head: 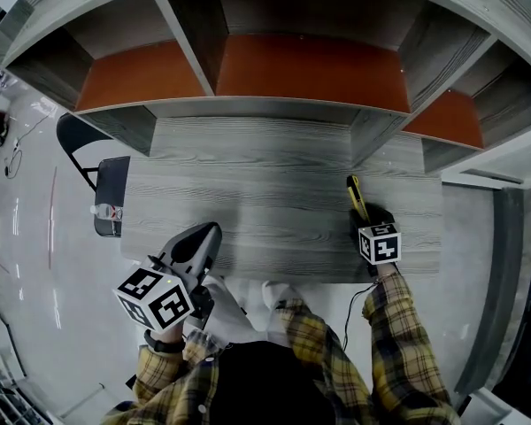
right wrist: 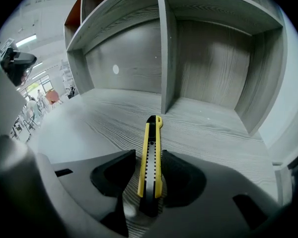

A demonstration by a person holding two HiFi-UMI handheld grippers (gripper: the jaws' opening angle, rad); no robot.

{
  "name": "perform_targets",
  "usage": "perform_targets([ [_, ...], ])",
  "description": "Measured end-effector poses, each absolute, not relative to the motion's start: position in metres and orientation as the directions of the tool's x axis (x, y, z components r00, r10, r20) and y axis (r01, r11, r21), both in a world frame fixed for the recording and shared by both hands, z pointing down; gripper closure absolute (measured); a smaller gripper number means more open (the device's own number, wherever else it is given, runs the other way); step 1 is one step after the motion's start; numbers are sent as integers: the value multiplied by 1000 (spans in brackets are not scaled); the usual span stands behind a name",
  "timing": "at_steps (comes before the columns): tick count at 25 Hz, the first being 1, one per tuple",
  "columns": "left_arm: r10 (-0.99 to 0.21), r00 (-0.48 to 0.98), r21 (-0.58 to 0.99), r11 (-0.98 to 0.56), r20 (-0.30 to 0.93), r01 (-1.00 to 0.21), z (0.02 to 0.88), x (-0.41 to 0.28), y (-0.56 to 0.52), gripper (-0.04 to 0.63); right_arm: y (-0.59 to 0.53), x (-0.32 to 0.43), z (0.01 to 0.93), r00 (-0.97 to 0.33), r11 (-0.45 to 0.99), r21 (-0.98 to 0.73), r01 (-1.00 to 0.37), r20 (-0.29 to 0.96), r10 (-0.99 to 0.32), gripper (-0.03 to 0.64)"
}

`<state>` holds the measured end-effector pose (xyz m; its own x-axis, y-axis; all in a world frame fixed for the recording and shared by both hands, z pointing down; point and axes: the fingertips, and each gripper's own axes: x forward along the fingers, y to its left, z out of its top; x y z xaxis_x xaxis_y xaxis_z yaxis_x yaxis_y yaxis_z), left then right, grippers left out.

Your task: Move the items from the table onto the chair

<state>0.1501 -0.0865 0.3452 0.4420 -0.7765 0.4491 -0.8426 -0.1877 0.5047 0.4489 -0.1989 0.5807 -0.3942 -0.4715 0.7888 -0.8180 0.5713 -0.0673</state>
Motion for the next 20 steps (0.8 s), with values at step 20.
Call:
perform_targets([
  [20, -857, 311, 524, -58, 410, -850, 339, 98, -50, 592, -171, 381, 541, -545, 576, -259, -775, 737, -401, 489],
])
